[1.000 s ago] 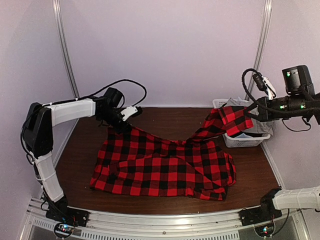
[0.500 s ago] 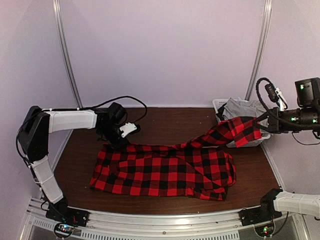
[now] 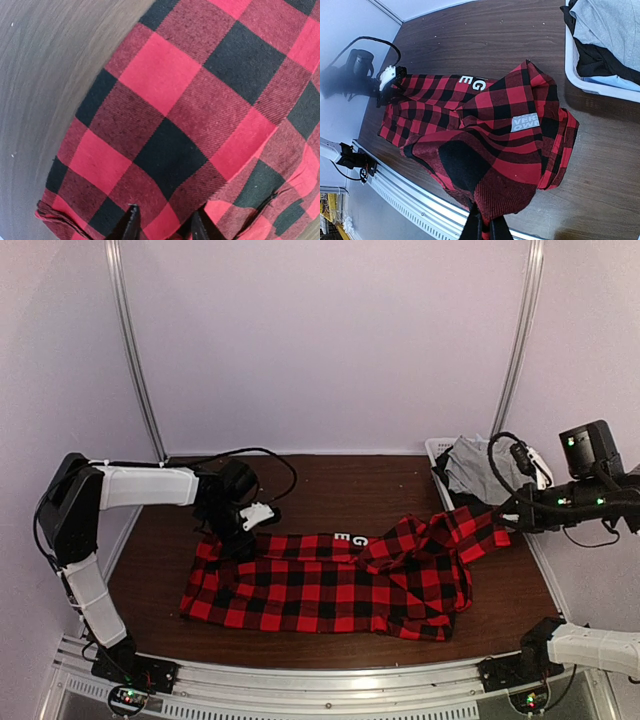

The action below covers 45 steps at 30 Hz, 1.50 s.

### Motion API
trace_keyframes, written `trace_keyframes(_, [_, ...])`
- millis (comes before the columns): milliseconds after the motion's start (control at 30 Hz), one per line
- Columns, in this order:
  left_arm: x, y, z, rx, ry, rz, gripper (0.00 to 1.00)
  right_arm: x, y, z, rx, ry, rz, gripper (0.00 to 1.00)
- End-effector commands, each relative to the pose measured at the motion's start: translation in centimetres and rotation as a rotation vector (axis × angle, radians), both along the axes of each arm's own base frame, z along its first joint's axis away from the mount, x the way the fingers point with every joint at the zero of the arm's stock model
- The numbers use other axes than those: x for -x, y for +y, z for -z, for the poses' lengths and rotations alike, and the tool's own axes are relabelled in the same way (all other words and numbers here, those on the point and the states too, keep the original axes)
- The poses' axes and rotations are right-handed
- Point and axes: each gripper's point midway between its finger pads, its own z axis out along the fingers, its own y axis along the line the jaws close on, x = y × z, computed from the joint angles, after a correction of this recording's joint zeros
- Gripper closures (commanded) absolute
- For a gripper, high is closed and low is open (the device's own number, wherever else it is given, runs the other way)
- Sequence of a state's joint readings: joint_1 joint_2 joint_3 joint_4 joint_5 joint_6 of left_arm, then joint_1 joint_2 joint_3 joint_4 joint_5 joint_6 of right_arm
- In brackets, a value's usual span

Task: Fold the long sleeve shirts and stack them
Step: Fold the 1/3-folded shirt at the center of the board, then pass from the right arm to the left

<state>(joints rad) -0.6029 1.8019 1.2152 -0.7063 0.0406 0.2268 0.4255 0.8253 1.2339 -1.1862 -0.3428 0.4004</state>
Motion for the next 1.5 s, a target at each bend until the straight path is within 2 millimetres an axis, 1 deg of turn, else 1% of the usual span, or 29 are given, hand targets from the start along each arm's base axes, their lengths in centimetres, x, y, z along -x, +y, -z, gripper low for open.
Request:
trace_keyframes(0, [0.8,-0.6,-1.0,0.048,0.024,0.007,0.58,-1.4,0.4,0.7,0.004,-0.010,0.008,1.00])
trace_keyframes(67, [1.3,-1.0,-1.4,0.080,0.041,0.024,0.51,-2.0,0.4,0.9,0.016,-0.014,0.010,1.00])
trace_keyframes(133, [1.5,-1.5,-1.7,0.108,0.051,0.033,0.48,-2.6,0.7,1.0,0.018,-0.019,0.004,1.00])
trace_keyframes(200, [1.1,-2.2,-2.7,0.144,0.038,0.037,0.46,-3.3,1.2,1.3,0.019,-0.013,-0.007,1.00])
trace_keyframes(300, [-0.4,-3.6,-5.3,0.222,-0.040,0.022,0.38,-4.5,2.5,2.0,-0.006,-0.007,-0.041,1.00])
trace_keyframes(367, [-1.7,-4.8,-7.6,0.294,-0.110,0.004,0.29,-5.4,3.5,3.0,-0.024,0.004,-0.065,1.00])
trace_keyframes(500, [-2.3,-7.8,-11.4,0.446,-0.217,0.011,0.21,-7.4,6.3,5.4,-0.083,0.040,-0.141,1.00])
trace_keyframes(567, [-2.0,-9.5,-13.0,0.502,-0.280,0.029,0.13,-8.5,7.7,6.5,-0.113,0.056,-0.172,1.00])
trace_keyframes(600, [-1.6,-10.5,-13.7,0.527,-0.316,0.049,0.11,-8.7,8.4,6.7,-0.131,0.058,-0.191,1.00])
trace_keyframes(633, [-1.3,-11.6,-14.5,0.554,-0.362,0.072,0.10,-9.1,9.3,7.5,-0.152,0.081,-0.214,1.00])
trace_keyframes(767, [1.0,-15.8,-16.0,0.604,-0.488,0.171,0.10,-10.3,12.2,8.8,-0.253,0.116,-0.275,1.00])
trace_keyframes(833, [2.0,-17.3,-16.2,0.610,-0.546,0.206,0.11,-10.6,13.4,9.3,-0.308,0.138,-0.297,1.00])
trace_keyframes(867, [2.4,-18.2,-16.6,0.634,-0.576,0.225,0.11,-10.7,13.9,9.3,-0.339,0.148,-0.305,1.00])
trace_keyframes(967, [2.6,-19.1,-16.8,0.643,-0.651,0.220,0.13,-11.0,15.1,8.9,-0.438,0.165,-0.314,1.00])
trace_keyframes(1067, [3.8,-20.4,-16.7,0.675,-0.709,0.280,0.13,-11.1,15.9,8.4,-0.526,0.194,-0.314,1.00])
trace_keyframes(1167, [5.2,-21.7,-15.8,0.654,-0.788,0.407,0.13,-11.1,16.3,8.2,-0.589,0.225,-0.301,1.00])
trace_keyframes(1233, [5.7,-22.4,-15.0,0.617,-0.829,0.471,0.12,-11.0,16.4,8.0,-0.620,0.236,-0.291,1.00])
trace_keyframes(1333, [5.6,-23.3,-14.1,0.559,-0.874,0.524,0.12,-10.8,16.5,7.7,-0.664,0.259,-0.285,1.00])
trace_keyframes(1467, [5.5,-24.2,-14.0,0.539,-0.910,0.572,0.12,-10.6,16.5,7.6,-0.679,0.269,-0.275,1.00])
